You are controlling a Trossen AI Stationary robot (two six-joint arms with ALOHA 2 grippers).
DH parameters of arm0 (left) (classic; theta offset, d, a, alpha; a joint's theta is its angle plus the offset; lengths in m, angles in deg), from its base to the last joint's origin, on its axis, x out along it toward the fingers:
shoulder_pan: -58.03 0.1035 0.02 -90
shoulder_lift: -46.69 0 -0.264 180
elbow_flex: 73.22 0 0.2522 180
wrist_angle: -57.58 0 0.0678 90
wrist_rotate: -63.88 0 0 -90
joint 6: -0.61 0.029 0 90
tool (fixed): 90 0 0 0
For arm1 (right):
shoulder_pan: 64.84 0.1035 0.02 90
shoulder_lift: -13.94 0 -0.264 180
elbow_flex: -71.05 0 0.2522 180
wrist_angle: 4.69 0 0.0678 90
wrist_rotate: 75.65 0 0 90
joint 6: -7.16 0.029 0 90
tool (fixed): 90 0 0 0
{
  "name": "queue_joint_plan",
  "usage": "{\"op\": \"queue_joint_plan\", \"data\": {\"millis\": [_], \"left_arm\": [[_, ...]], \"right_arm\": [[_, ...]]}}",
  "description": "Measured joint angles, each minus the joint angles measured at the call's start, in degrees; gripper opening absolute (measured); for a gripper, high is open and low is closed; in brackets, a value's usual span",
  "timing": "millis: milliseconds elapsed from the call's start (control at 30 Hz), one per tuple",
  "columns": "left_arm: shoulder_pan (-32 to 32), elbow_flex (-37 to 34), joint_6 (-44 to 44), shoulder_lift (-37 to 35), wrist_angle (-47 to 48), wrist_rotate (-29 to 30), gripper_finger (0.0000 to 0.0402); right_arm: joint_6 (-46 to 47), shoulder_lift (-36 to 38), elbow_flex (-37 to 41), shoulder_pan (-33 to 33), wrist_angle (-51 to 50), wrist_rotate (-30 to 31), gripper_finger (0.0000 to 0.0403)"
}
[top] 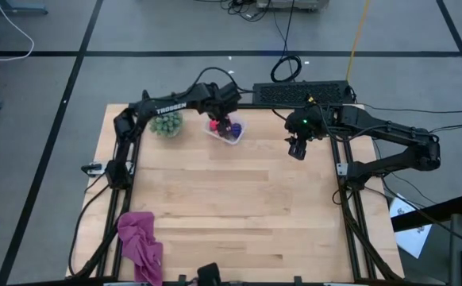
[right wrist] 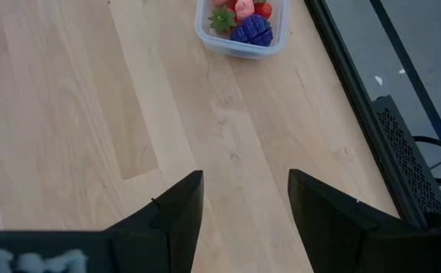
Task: Pick and placing Produce into tupperware
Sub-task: Put the purple onion into the transparent bin, then return to Home Position
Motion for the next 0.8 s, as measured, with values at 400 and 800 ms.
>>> {"op": "queue_joint_plan", "data": {"millis": [400, 800], "left_arm": [[1.8, 0.0, 0.1, 0.4, -2.1, -3.6, 0.0285], [2.0, -1.1, 0.7, 0.6, -2.5, -2.4, 0.0304]], "right_arm": [[0.1, 0.0, 0.0, 0.0, -0.3, 0.0, 0.0183], [0.2, 0.0, 0.0, 0.0, -1.0, 0.0, 0.0183]]}}
